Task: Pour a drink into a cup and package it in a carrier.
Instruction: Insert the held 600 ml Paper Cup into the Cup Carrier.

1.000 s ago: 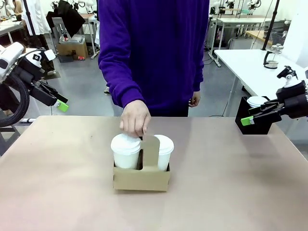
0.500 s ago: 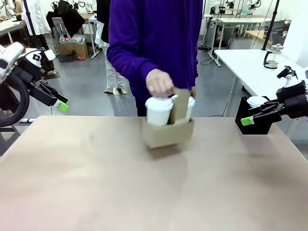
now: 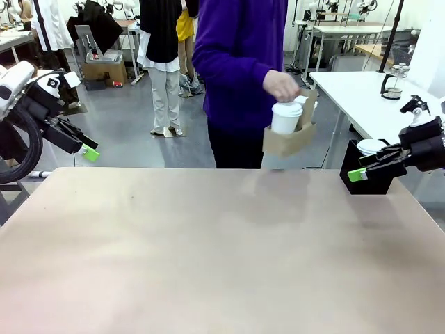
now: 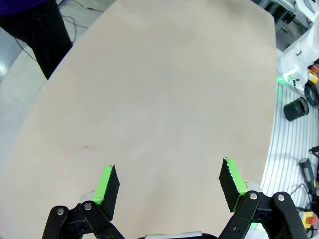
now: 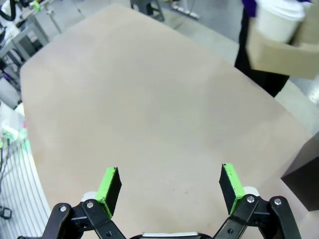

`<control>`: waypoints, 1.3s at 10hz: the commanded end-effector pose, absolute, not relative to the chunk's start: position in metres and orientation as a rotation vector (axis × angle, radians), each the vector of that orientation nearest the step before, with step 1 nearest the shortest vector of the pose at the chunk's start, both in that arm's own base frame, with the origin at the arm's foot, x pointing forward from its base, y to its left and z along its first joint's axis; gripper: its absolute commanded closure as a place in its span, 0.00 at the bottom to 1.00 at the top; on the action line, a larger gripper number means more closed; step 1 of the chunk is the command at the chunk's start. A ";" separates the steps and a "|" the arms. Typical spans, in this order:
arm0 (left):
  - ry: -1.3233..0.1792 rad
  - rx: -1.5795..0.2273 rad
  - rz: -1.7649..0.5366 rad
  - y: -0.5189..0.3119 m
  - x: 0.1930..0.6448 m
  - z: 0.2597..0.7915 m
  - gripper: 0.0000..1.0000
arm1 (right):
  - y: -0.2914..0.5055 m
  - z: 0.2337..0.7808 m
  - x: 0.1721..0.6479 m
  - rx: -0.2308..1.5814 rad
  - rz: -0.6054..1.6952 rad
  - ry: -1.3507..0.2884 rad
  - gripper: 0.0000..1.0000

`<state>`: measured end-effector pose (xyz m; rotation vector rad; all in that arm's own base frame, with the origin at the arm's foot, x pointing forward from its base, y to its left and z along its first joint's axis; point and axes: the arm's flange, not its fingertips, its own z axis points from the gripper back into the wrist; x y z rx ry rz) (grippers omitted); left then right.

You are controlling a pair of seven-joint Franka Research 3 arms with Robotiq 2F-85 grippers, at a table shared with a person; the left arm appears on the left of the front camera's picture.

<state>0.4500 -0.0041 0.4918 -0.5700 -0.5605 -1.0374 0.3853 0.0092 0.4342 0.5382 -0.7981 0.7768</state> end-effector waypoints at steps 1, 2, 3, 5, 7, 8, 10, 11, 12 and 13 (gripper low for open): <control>-0.555 -0.560 -1.026 -0.005 0.450 0.493 0.00 | 0.008 0.435 0.385 0.538 0.787 -0.813 0.00; -0.555 -0.560 -1.026 -0.005 0.450 0.493 0.00 | 0.008 0.435 0.385 0.538 0.787 -0.813 0.00; -0.555 -0.560 -1.026 -0.005 0.450 0.493 0.00 | 0.008 0.435 0.385 0.538 0.787 -0.813 0.00; -0.555 -0.560 -1.026 -0.005 0.450 0.493 0.00 | 0.008 0.435 0.385 0.538 0.787 -0.813 0.00; -0.555 -0.560 -1.026 -0.005 0.450 0.493 0.00 | 0.008 0.435 0.385 0.538 0.787 -0.813 0.00; -0.555 -0.560 -1.026 -0.005 0.450 0.493 0.00 | 0.008 0.435 0.385 0.538 0.787 -0.813 0.00; -0.555 -0.560 -1.026 -0.005 0.450 0.493 0.00 | 0.008 0.435 0.385 0.538 0.787 -0.813 0.00; -0.555 -0.560 -1.026 -0.005 0.450 0.493 0.00 | 0.008 0.435 0.385 0.538 0.787 -0.813 0.00; -0.555 -0.560 -1.026 -0.005 0.450 0.493 0.00 | 0.008 0.435 0.385 0.538 0.787 -0.813 0.00; -0.555 -0.560 -1.026 -0.005 0.450 0.493 0.00 | 0.008 0.435 0.385 0.538 0.787 -0.813 0.00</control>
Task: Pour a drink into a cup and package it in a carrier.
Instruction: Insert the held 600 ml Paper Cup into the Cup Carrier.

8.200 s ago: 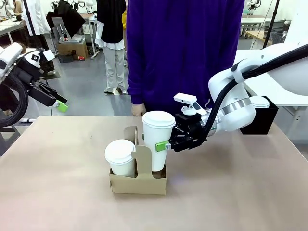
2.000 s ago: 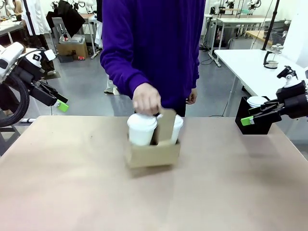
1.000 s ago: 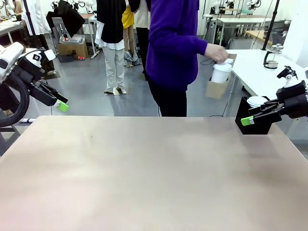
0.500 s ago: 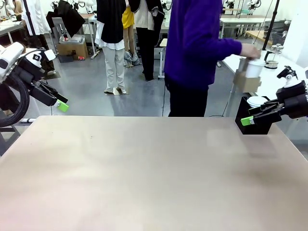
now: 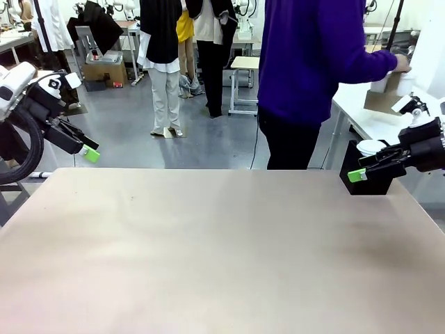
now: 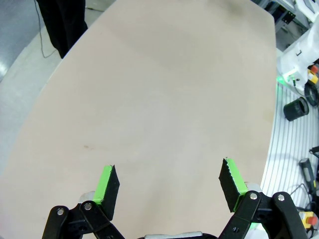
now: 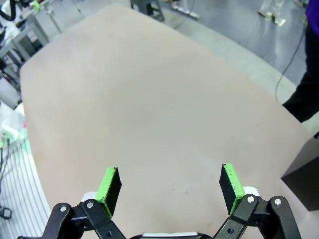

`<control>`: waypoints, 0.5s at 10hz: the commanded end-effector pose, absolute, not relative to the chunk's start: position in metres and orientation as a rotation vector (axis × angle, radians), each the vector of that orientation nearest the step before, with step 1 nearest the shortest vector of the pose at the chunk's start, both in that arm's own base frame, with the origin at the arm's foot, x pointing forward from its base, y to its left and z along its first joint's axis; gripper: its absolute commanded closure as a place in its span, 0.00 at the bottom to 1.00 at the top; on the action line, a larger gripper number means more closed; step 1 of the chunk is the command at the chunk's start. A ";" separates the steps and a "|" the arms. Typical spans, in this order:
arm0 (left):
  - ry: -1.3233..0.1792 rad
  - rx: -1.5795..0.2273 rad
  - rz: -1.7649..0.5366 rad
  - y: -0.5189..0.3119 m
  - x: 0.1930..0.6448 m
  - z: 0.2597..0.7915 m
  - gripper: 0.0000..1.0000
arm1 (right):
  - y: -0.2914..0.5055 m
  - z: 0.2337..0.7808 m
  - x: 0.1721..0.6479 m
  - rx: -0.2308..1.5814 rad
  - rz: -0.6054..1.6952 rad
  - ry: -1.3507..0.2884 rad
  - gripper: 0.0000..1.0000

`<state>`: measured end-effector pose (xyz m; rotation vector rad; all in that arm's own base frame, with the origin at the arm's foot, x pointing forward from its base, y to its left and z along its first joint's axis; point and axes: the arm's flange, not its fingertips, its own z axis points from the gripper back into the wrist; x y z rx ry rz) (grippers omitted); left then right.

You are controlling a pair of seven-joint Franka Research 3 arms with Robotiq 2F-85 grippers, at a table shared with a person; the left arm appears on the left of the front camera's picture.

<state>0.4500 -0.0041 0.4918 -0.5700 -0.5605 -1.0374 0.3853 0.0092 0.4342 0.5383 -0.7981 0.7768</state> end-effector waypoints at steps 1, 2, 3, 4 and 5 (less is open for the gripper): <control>-0.555 -0.560 -1.026 -0.005 0.450 0.493 0.00 | 0.008 0.435 0.385 0.538 0.787 -0.813 0.00; -0.555 -0.560 -1.026 -0.005 0.450 0.493 0.00 | 0.008 0.435 0.385 0.538 0.787 -0.813 0.00; -0.555 -0.560 -1.026 -0.005 0.450 0.493 0.00 | 0.008 0.435 0.385 0.538 0.787 -0.813 0.00; -0.555 -0.560 -1.026 -0.005 0.450 0.493 0.00 | 0.008 0.435 0.385 0.538 0.787 -0.813 0.00; -0.555 -0.560 -1.026 -0.005 0.450 0.493 0.00 | 0.008 0.435 0.385 0.538 0.787 -0.813 0.00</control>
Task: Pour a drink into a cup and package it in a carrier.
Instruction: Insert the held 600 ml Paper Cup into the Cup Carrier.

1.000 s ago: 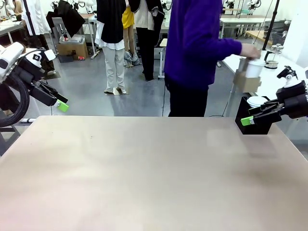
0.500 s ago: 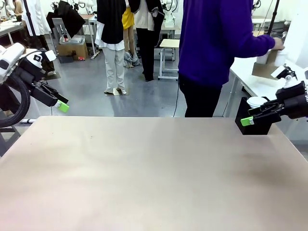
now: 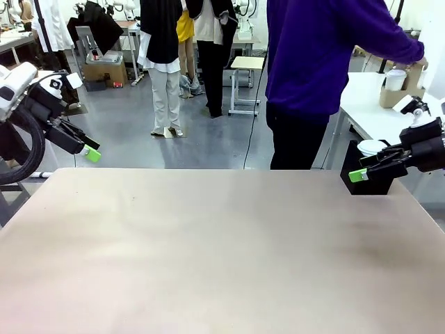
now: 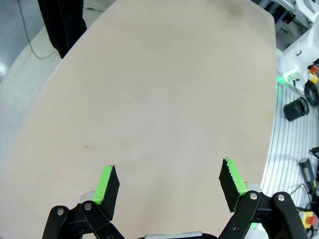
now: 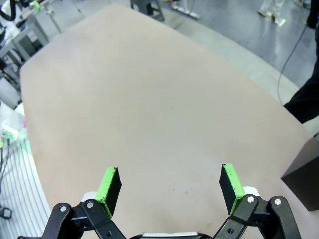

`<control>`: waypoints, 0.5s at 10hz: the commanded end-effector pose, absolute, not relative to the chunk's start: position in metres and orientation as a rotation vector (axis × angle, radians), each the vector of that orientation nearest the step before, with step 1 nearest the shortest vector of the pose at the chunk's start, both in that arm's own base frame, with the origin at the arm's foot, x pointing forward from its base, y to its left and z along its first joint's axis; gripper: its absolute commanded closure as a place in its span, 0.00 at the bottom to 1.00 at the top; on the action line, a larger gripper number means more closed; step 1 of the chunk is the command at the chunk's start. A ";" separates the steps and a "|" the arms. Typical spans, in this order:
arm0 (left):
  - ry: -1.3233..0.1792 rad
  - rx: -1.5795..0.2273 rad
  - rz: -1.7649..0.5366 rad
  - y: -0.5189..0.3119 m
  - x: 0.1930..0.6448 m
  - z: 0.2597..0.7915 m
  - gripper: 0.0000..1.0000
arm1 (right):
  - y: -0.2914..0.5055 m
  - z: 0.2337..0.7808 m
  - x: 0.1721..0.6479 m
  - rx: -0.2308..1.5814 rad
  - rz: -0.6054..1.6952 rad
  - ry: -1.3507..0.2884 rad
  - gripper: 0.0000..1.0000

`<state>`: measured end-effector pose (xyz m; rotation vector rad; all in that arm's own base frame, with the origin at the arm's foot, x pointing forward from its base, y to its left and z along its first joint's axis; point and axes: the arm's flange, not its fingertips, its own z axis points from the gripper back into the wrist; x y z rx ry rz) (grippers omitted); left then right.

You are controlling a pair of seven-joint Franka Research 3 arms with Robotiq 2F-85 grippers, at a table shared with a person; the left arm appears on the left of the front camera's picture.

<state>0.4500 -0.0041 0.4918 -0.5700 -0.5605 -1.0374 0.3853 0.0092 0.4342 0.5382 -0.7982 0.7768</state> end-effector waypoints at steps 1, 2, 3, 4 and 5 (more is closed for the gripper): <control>-0.555 -0.560 -1.026 -0.005 0.450 0.493 0.00 | 0.008 0.435 0.385 0.538 0.787 -0.813 0.00; -0.555 -0.560 -1.026 -0.005 0.450 0.493 0.00 | 0.008 0.435 0.385 0.538 0.787 -0.813 0.00; -0.555 -0.560 -1.026 -0.005 0.450 0.493 0.00 | 0.008 0.435 0.385 0.538 0.787 -0.813 0.00; -0.555 -0.560 -1.026 -0.005 0.450 0.493 0.00 | 0.008 0.435 0.385 0.538 0.787 -0.813 0.00; -0.555 -0.560 -1.026 -0.005 0.450 0.493 0.00 | 0.008 0.435 0.385 0.538 0.787 -0.813 0.00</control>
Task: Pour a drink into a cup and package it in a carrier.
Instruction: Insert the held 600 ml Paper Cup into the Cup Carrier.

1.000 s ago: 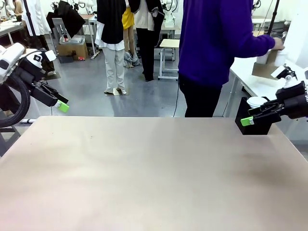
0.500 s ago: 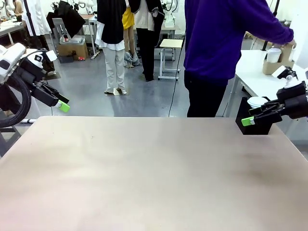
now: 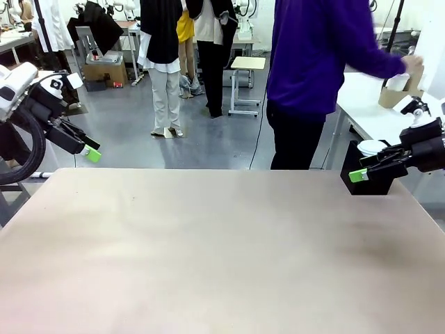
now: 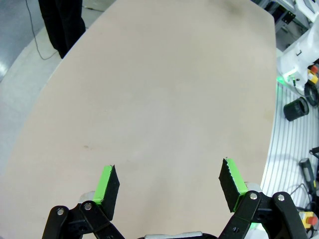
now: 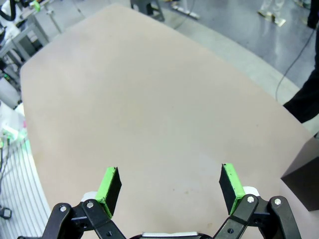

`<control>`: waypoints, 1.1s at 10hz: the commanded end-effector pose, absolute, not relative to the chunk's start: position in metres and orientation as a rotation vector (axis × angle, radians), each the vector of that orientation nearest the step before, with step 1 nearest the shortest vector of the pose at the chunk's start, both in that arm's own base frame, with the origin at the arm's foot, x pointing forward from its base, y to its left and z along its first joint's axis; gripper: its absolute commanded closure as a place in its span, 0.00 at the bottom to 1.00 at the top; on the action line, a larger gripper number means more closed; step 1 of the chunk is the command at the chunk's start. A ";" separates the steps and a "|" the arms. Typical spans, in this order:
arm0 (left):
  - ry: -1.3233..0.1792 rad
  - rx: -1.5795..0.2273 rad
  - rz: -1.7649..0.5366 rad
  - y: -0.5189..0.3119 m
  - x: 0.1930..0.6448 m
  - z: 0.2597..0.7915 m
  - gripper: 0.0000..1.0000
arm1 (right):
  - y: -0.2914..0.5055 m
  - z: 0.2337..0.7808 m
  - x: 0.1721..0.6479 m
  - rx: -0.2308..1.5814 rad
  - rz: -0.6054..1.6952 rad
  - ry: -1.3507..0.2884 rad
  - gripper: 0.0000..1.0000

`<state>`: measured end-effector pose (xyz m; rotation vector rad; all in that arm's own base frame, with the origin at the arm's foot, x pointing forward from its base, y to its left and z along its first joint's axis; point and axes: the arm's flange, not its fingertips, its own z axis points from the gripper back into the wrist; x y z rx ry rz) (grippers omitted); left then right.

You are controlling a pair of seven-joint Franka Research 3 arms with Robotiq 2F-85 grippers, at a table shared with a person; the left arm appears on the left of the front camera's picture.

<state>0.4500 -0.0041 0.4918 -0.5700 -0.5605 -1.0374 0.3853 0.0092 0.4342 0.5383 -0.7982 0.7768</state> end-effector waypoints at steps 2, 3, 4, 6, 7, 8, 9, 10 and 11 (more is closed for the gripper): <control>-0.555 -0.560 -1.026 -0.005 0.450 0.493 0.00 | 0.008 0.435 0.385 0.538 0.787 -0.813 0.00; -0.555 -0.560 -1.026 -0.005 0.450 0.493 0.00 | 0.008 0.435 0.385 0.538 0.787 -0.813 0.00; -0.555 -0.560 -1.026 -0.005 0.450 0.493 0.00 | 0.008 0.435 0.385 0.538 0.787 -0.813 0.00; -0.555 -0.560 -1.026 -0.005 0.450 0.493 0.00 | 0.008 0.435 0.385 0.538 0.787 -0.813 0.00; -0.555 -0.560 -1.026 -0.005 0.450 0.493 0.00 | 0.008 0.435 0.385 0.538 0.787 -0.813 0.00; -0.555 -0.560 -1.026 -0.005 0.450 0.493 0.00 | 0.008 0.435 0.385 0.538 0.787 -0.813 0.00; -0.555 -0.560 -1.026 -0.005 0.450 0.493 0.00 | 0.008 0.435 0.385 0.538 0.787 -0.813 0.00; -0.555 -0.560 -1.026 -0.005 0.450 0.493 0.00 | 0.008 0.435 0.385 0.538 0.787 -0.813 0.00; -0.555 -0.560 -1.026 -0.005 0.450 0.493 0.00 | 0.008 0.435 0.385 0.538 0.787 -0.813 0.00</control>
